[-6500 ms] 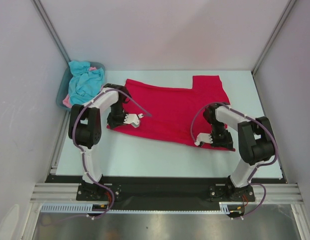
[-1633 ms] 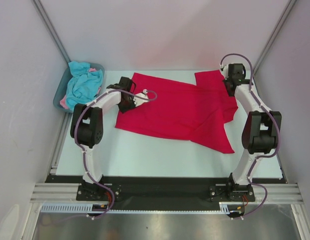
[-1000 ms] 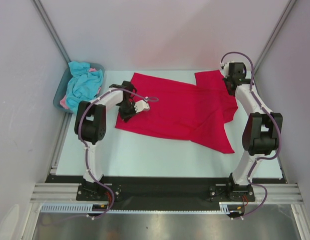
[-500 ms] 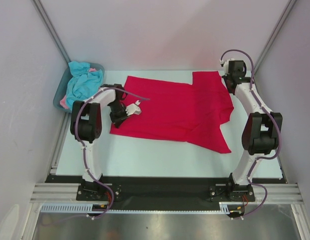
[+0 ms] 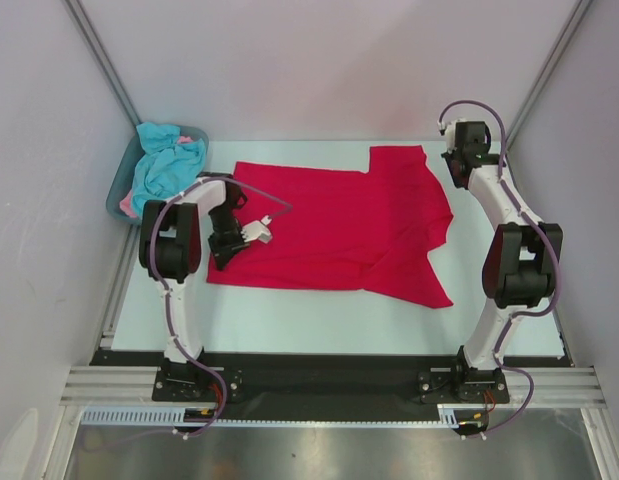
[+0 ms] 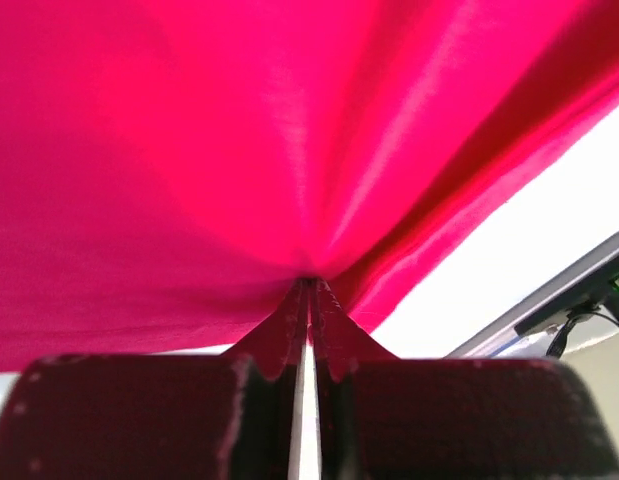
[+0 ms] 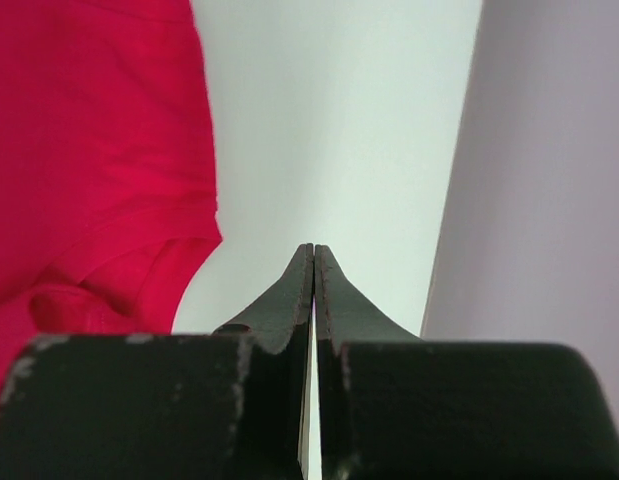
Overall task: Fold and stack the t-shirts
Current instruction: Flatten the tshirt out
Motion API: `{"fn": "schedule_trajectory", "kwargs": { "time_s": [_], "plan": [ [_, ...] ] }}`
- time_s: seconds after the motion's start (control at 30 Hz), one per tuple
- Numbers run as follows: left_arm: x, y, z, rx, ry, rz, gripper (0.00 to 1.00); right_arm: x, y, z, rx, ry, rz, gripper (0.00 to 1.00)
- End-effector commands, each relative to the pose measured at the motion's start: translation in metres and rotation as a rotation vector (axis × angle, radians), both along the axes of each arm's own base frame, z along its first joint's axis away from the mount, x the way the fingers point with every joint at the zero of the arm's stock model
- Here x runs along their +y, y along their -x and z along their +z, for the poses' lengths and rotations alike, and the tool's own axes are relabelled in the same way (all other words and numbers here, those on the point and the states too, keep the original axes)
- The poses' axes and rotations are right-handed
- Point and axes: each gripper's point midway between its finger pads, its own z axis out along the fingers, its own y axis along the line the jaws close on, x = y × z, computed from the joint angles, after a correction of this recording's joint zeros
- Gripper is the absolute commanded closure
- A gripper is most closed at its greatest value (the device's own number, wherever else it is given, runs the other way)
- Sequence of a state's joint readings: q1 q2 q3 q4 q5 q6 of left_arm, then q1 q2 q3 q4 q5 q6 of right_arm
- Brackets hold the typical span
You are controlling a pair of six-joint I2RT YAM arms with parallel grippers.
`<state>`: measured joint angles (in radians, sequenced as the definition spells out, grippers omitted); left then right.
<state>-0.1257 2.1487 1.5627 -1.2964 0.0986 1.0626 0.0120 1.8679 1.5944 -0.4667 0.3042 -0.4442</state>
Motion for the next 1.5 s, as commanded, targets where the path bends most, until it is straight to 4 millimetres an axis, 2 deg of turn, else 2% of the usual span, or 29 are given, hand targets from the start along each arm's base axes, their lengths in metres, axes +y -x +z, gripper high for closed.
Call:
{"fn": "schedule_trajectory", "kwargs": {
  "time_s": [0.0,0.03,0.1,0.13,0.23,0.27,0.33,0.4,0.5,0.57,0.7,0.83,1.0,1.1,1.27,1.33,1.37,1.4,1.43,1.47],
  "plan": [
    [0.003,-0.021,0.012,-0.035,0.006,0.056,0.91,0.019,-0.002,0.003,0.024,-0.052,0.073,1.0],
    [-0.009,-0.044,0.026,-0.116,0.056,0.088,0.89,0.026,0.006,-0.003,0.07,-0.065,0.107,1.0],
    [-0.019,-0.068,0.044,-0.208,0.11,0.12,0.77,0.046,0.013,-0.015,0.139,-0.092,0.192,1.0],
    [-0.03,-0.09,0.059,-0.291,0.156,0.149,0.73,0.051,0.027,-0.026,0.216,-0.101,0.217,1.0],
    [-0.042,-0.121,0.088,-0.417,0.216,0.187,0.69,0.069,0.049,-0.045,0.339,-0.169,0.294,1.0],
    [-0.045,-0.126,0.094,-0.439,0.223,0.189,0.67,0.075,0.054,-0.049,0.362,-0.201,0.317,1.0],
    [-0.049,-0.134,0.096,-0.469,0.22,0.19,0.65,0.079,0.068,-0.058,0.426,-0.236,0.336,0.84],
    [-0.05,-0.135,0.091,-0.474,0.192,0.171,0.65,0.085,0.075,-0.063,0.467,-0.274,0.361,0.73],
    [-0.05,-0.139,0.08,-0.495,0.152,0.153,0.69,0.079,0.081,-0.077,0.515,-0.257,0.327,0.69],
    [-0.053,-0.137,0.074,-0.491,0.14,0.144,0.76,0.065,0.076,-0.088,0.511,-0.218,0.266,0.72],
    [-0.063,-0.143,0.071,-0.513,0.154,0.142,0.9,0.049,0.053,-0.089,0.438,-0.175,0.191,1.0],
    [-0.067,-0.162,0.067,-0.582,0.139,0.149,1.0,0.04,0.031,-0.081,0.358,-0.123,0.147,1.0],
    [-0.066,-0.192,0.068,-0.69,0.098,0.149,1.0,0.033,-0.001,-0.06,0.224,-0.069,0.12,1.0],
    [-0.065,-0.21,0.067,-0.752,0.074,0.154,1.0,0.029,-0.016,-0.057,0.169,-0.048,0.1,1.0],
    [-0.064,-0.231,0.068,-0.816,0.032,0.147,1.0,0.031,-0.036,-0.083,0.161,-0.06,0.08,1.0],
    [-0.063,-0.239,0.07,-0.834,0.025,0.147,1.0,0.035,-0.047,-0.084,0.14,-0.083,0.092,1.0],
    [-0.063,-0.241,0.07,-0.837,0.023,0.147,1.0,0.037,-0.051,-0.094,0.152,-0.094,0.089,1.0],
    [-0.063,-0.242,0.072,-0.843,0.021,0.147,0.99,0.04,-0.052,-0.098,0.164,-0.105,0.096,1.0],
    [-0.063,-0.243,0.074,-0.848,0.019,0.145,1.0,0.042,-0.061,-0.094,0.146,-0.112,0.095,1.0],
    [-0.064,-0.243,0.075,-0.851,0.018,0.14,1.0,0.047,-0.063,-0.103,0.163,-0.121,0.094,1.0]
  ]
}}
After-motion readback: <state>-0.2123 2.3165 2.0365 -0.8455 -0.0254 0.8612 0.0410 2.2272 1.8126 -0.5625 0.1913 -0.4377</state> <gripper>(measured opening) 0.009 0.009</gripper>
